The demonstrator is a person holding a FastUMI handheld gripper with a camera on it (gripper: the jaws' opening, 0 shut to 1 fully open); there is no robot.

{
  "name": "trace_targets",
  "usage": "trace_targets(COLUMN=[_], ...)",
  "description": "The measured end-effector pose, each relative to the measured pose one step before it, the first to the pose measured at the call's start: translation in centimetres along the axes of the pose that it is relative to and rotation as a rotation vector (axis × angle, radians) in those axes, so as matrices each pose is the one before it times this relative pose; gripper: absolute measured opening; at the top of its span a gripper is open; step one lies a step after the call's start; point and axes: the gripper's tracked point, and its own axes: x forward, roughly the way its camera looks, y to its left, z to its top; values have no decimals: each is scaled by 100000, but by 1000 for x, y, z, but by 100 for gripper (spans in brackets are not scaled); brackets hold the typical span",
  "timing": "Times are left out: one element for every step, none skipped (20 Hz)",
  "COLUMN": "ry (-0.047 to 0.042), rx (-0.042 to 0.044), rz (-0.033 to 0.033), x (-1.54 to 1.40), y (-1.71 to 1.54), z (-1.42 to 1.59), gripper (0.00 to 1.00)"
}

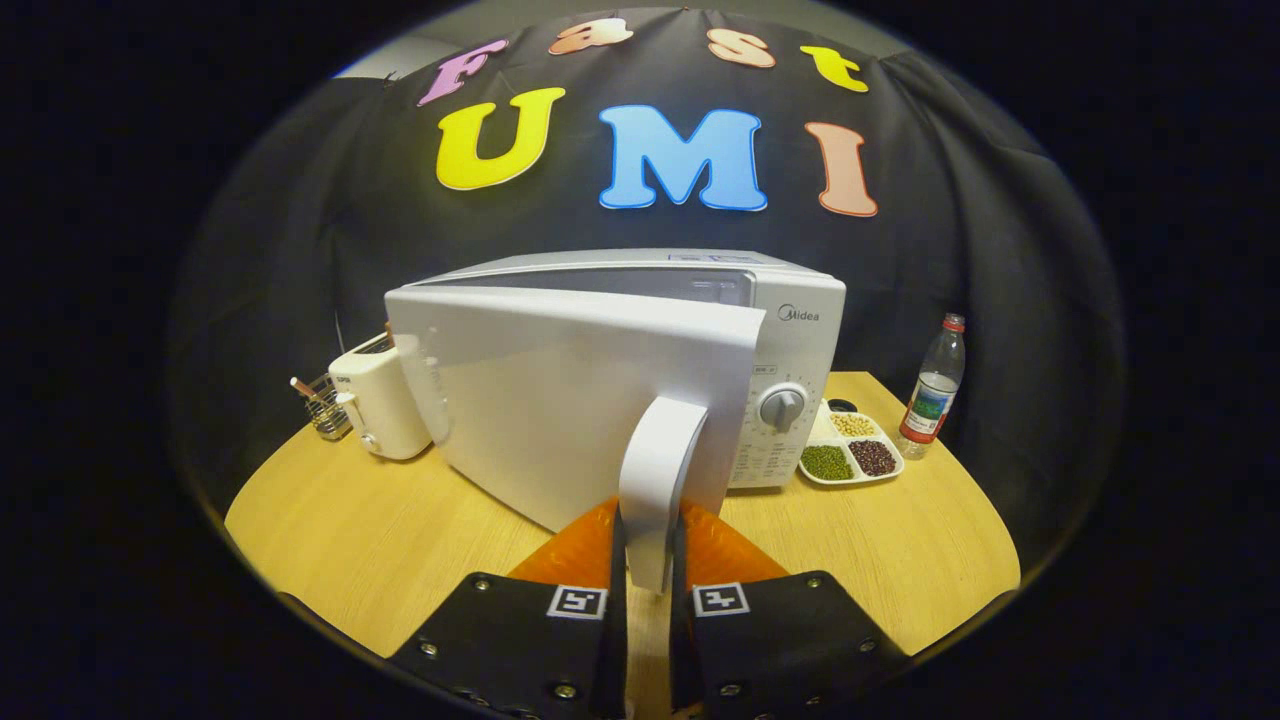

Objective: Open the microwave, put the food inside, and close the microwave door.

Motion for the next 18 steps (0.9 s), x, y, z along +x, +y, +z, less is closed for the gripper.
trace_targets(ry=[668, 422, 628, 205, -40, -150, 43, -154, -32, -395, -602, -274, -508, -203, -223, 118, 311, -1459], rx=[-284, -212, -301, -679, -532, -462, -193, -137, -379, -591, -797, -785, -530, -152, 288, 222, -343, -626], rz=[1348, 1059, 419, -61, -265, 124, 465, 863, 875, 488, 232, 173, 495, 941, 1285, 1236, 797, 249], x=[-725, -720, -637, -553, -586, -550, -568, -505, -479, -531, -341, -290, -339, -290, -258, -196, -233, -320], y=[631, 702, 706, 672, 719, 899, 854, 958, 918, 992, 896, 927, 924, 1118, 1066, 1233, 1070, 874], z=[-391, -386, -379, -297, -180, -345, -270, -432, -262, -316, -77, -291, -97, -304, -196, -286, -254, 85], gripper=[17, 18, 19, 21, 21, 21, 21, 21, 21, 21, 21, 21, 22, 21, 21, 21, 21, 21])
